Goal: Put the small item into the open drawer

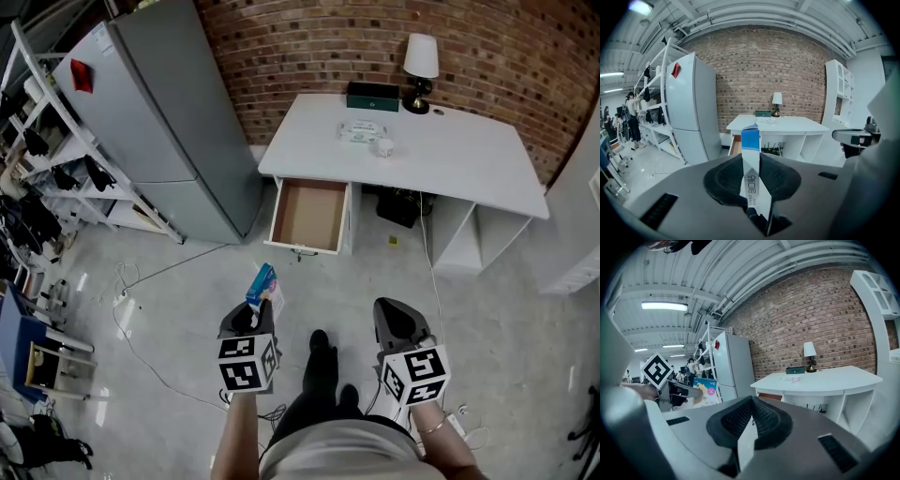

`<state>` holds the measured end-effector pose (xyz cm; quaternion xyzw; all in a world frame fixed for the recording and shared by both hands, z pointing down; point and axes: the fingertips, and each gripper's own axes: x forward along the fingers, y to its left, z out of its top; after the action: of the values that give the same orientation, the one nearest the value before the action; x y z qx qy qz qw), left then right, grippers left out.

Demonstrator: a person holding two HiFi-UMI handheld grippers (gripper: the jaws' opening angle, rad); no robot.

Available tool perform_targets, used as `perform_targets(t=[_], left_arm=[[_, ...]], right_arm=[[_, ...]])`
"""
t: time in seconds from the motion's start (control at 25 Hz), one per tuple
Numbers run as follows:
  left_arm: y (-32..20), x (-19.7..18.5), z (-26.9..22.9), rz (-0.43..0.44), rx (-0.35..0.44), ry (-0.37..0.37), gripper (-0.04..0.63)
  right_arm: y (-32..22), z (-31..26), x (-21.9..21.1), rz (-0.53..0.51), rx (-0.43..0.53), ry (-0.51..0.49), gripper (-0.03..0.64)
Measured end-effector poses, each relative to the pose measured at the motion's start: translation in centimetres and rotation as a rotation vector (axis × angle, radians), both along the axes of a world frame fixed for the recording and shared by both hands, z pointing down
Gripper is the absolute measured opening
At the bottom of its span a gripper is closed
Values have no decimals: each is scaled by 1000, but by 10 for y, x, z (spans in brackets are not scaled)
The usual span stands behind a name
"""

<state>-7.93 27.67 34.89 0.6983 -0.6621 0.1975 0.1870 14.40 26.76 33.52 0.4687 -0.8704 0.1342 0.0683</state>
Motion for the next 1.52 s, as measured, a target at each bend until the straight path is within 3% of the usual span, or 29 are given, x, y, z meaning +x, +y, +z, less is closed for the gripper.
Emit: perform_targets(t=[0.4, 0.88, 1.2, 1.52], left_arm=[[-113, -57, 15, -31, -19, 7, 101], [-259, -127, 9, 35, -11, -3, 101], [-315, -151, 28, 66, -33, 20, 100], [-352, -149, 64, 76, -109, 22, 101]], right_arm=[[-108, 8, -38, 16, -26, 31, 8], [-244, 9, -116, 45, -51, 38, 8], [-291, 7, -140, 84, -47, 62, 8], [-324, 21, -142, 96, -75, 52, 8]])
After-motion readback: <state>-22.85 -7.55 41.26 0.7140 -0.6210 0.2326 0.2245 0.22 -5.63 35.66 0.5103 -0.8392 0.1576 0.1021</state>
